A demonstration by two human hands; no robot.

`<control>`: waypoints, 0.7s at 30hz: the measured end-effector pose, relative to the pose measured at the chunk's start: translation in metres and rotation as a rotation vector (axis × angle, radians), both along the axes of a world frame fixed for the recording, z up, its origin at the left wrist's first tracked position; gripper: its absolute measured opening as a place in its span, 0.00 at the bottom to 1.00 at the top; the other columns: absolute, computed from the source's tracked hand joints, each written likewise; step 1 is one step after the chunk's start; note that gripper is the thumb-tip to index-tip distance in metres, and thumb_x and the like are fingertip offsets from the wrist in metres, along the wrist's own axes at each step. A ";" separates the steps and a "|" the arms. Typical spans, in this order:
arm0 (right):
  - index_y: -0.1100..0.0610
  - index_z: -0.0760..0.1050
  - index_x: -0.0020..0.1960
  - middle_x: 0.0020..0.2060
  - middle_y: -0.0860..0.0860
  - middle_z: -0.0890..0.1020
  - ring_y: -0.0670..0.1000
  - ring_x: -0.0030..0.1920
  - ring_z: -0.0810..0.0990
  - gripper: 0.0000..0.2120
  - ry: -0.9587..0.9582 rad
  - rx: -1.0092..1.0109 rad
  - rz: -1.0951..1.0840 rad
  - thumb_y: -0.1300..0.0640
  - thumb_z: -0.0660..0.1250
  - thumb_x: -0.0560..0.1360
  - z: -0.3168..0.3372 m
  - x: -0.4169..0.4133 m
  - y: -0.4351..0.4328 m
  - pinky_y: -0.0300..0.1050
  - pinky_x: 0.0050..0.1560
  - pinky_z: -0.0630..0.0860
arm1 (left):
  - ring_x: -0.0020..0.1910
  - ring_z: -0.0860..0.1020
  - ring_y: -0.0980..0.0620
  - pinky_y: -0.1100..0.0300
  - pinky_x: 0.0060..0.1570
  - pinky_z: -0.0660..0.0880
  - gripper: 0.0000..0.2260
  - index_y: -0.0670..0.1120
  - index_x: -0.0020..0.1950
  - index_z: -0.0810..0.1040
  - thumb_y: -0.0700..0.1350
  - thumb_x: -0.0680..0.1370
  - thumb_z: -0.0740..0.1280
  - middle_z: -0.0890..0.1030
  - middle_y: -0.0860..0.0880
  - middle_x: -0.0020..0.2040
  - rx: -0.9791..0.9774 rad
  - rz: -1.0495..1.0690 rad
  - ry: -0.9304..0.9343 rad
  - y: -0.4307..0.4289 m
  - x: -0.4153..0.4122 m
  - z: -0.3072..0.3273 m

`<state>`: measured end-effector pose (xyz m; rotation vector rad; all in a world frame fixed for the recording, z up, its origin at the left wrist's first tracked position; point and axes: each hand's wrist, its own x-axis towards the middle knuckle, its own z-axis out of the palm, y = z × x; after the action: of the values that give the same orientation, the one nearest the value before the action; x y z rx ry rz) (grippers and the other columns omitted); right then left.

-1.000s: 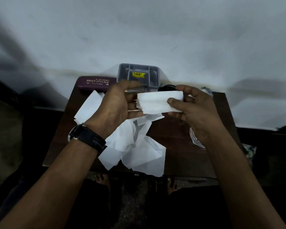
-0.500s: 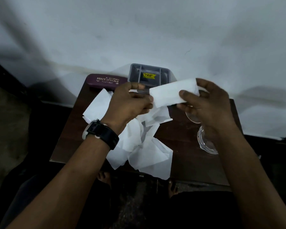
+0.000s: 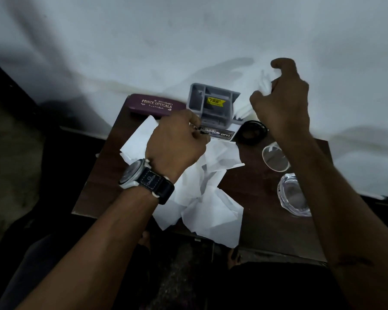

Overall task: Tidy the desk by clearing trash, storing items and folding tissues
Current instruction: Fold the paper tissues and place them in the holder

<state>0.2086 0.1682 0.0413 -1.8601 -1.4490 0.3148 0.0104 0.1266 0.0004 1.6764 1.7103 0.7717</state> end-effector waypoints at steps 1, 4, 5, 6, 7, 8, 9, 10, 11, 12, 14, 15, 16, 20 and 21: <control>0.55 0.67 0.73 0.46 0.58 0.82 0.47 0.36 0.75 0.30 -0.013 -0.010 0.004 0.63 0.66 0.72 -0.002 -0.001 0.002 0.24 0.31 0.67 | 0.49 0.84 0.52 0.53 0.50 0.81 0.11 0.53 0.54 0.82 0.51 0.73 0.75 0.86 0.54 0.48 -0.009 -0.001 0.011 0.000 0.000 0.000; 0.55 0.65 0.74 0.46 0.56 0.81 0.46 0.36 0.75 0.30 -0.038 -0.070 0.009 0.63 0.65 0.73 -0.007 -0.008 0.006 0.27 0.29 0.65 | 0.49 0.84 0.51 0.51 0.50 0.81 0.12 0.54 0.54 0.81 0.53 0.72 0.74 0.86 0.55 0.49 -0.025 -0.003 0.026 -0.001 0.001 0.001; 0.55 0.65 0.74 0.48 0.56 0.81 0.48 0.39 0.76 0.30 -0.036 -0.088 0.014 0.63 0.65 0.73 -0.010 -0.010 0.007 0.27 0.30 0.63 | 0.49 0.84 0.51 0.51 0.50 0.82 0.12 0.55 0.54 0.81 0.54 0.72 0.73 0.86 0.56 0.49 -0.032 -0.001 0.029 -0.002 0.001 0.001; 0.55 0.65 0.75 0.50 0.56 0.82 0.50 0.42 0.77 0.30 -0.030 -0.102 0.022 0.62 0.66 0.73 -0.012 -0.013 0.007 0.28 0.31 0.63 | 0.49 0.84 0.51 0.50 0.50 0.82 0.12 0.55 0.54 0.81 0.55 0.72 0.73 0.86 0.56 0.49 -0.038 0.001 0.034 -0.002 0.001 0.002; 0.56 0.65 0.75 0.51 0.55 0.82 0.50 0.44 0.77 0.30 -0.025 -0.115 0.026 0.60 0.67 0.74 -0.015 -0.014 0.007 0.28 0.32 0.64 | 0.49 0.84 0.51 0.50 0.50 0.82 0.12 0.55 0.53 0.80 0.55 0.71 0.73 0.86 0.56 0.48 -0.044 0.002 0.037 -0.001 0.001 0.001; 0.56 0.65 0.75 0.52 0.55 0.83 0.51 0.47 0.78 0.30 -0.028 -0.128 0.027 0.58 0.68 0.74 -0.017 -0.016 0.007 0.29 0.33 0.65 | 0.48 0.84 0.50 0.50 0.49 0.82 0.12 0.55 0.53 0.80 0.56 0.71 0.73 0.86 0.56 0.48 -0.050 0.000 0.036 -0.001 0.001 0.001; 0.56 0.65 0.75 0.54 0.55 0.83 0.52 0.50 0.79 0.31 -0.035 -0.140 0.025 0.56 0.69 0.74 -0.020 -0.016 0.007 0.32 0.37 0.68 | 0.47 0.84 0.49 0.49 0.48 0.82 0.13 0.55 0.53 0.80 0.57 0.71 0.73 0.86 0.56 0.48 -0.055 -0.003 0.031 0.000 0.000 0.001; 0.57 0.64 0.75 0.57 0.55 0.82 0.53 0.56 0.79 0.32 -0.044 -0.151 0.021 0.53 0.70 0.74 -0.022 -0.017 0.007 0.36 0.44 0.70 | 0.46 0.84 0.48 0.49 0.48 0.83 0.13 0.55 0.53 0.80 0.57 0.71 0.73 0.86 0.55 0.48 -0.058 -0.006 0.023 0.000 -0.001 0.001; 0.56 0.64 0.76 0.60 0.55 0.80 0.55 0.61 0.78 0.34 -0.045 -0.169 0.015 0.50 0.71 0.74 -0.025 -0.015 0.008 0.40 0.50 0.71 | 0.46 0.84 0.47 0.49 0.48 0.83 0.13 0.55 0.53 0.81 0.57 0.71 0.74 0.86 0.55 0.48 -0.054 -0.011 0.016 0.001 -0.002 0.001; 0.56 0.63 0.76 0.64 0.56 0.78 0.56 0.65 0.76 0.36 -0.038 -0.198 0.009 0.47 0.72 0.73 -0.026 -0.012 0.009 0.42 0.55 0.71 | 0.47 0.84 0.48 0.49 0.49 0.82 0.13 0.54 0.53 0.81 0.57 0.72 0.74 0.86 0.55 0.48 -0.047 -0.015 0.016 0.002 -0.003 0.000; 0.54 0.60 0.77 0.69 0.56 0.73 0.56 0.69 0.73 0.42 0.008 -0.279 -0.006 0.39 0.74 0.72 -0.026 -0.004 0.004 0.47 0.62 0.72 | 0.51 0.83 0.50 0.50 0.53 0.81 0.11 0.54 0.53 0.81 0.55 0.73 0.74 0.85 0.54 0.51 -0.023 -0.019 0.025 0.004 -0.007 0.001; 0.54 0.59 0.77 0.70 0.56 0.72 0.56 0.70 0.73 0.45 0.046 -0.317 -0.013 0.35 0.74 0.70 -0.026 0.001 -0.001 0.48 0.63 0.72 | 0.53 0.83 0.50 0.51 0.55 0.80 0.10 0.53 0.53 0.81 0.54 0.74 0.74 0.85 0.53 0.52 -0.011 -0.016 0.028 0.005 -0.010 0.001; 0.54 0.61 0.77 0.70 0.56 0.73 0.55 0.69 0.74 0.46 0.081 -0.344 -0.016 0.34 0.75 0.69 -0.025 0.006 -0.009 0.48 0.62 0.72 | 0.54 0.83 0.51 0.51 0.57 0.80 0.09 0.53 0.53 0.82 0.52 0.75 0.74 0.85 0.53 0.52 0.005 -0.007 0.022 0.007 -0.014 0.002; 0.49 0.75 0.67 0.60 0.54 0.80 0.56 0.61 0.80 0.34 -0.144 -0.483 0.207 0.37 0.77 0.65 -0.044 0.015 -0.055 0.50 0.61 0.76 | 0.55 0.82 0.52 0.59 0.56 0.78 0.10 0.48 0.56 0.84 0.47 0.75 0.73 0.84 0.50 0.56 0.076 0.010 0.064 0.009 -0.026 0.009; 0.44 0.76 0.66 0.59 0.55 0.79 0.59 0.61 0.79 0.33 -0.274 -0.550 0.303 0.36 0.76 0.63 -0.050 0.013 -0.064 0.54 0.62 0.77 | 0.56 0.82 0.52 0.62 0.54 0.76 0.11 0.48 0.57 0.84 0.46 0.75 0.72 0.84 0.50 0.57 0.075 0.012 0.101 0.010 -0.028 0.010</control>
<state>0.2214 0.1046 -0.0088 -2.1678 -1.9894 0.6836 -0.0179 0.1368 0.0105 1.7843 1.7815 0.7779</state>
